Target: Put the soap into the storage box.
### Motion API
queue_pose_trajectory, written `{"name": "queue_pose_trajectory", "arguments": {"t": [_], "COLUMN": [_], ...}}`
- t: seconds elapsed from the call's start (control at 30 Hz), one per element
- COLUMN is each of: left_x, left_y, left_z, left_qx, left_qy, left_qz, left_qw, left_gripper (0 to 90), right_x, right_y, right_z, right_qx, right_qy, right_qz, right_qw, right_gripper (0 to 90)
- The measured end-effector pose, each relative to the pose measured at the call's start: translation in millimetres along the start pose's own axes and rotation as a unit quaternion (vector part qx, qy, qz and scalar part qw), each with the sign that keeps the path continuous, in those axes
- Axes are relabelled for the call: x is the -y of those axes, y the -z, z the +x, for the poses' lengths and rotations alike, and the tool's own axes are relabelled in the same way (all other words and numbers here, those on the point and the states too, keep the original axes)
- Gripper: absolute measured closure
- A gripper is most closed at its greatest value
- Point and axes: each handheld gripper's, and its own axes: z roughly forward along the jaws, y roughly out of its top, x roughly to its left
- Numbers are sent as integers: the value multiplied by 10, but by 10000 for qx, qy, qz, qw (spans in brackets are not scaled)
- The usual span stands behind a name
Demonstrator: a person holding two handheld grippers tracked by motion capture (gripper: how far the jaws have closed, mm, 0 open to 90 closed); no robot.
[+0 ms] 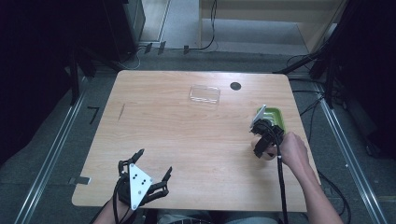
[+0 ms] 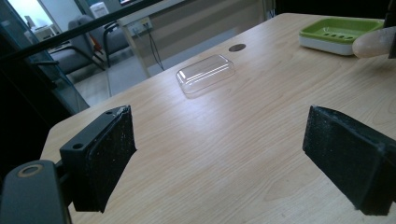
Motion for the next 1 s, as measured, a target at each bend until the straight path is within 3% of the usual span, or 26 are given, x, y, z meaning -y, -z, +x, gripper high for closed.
{"name": "queue_pose_trajectory", "arguments": {"t": [0.5,1.0], "left_x": [0,-2], "left_y": [5,2], "left_z": [-6,-10], "left_qx": [-9,1], "left_qy": [-30,-63], "left_qz": [9,13], "left_qw": [10000,10000], "left_gripper": [99,99], "right_x": [40,103], "right_y": [57,86], "right_z": [-103,-264], "right_qx": [8,4], "right_qy": [-133,-411], "right_qz": [-13,-55], "right_qw": [9999,9991], "right_gripper": [331,331]}}
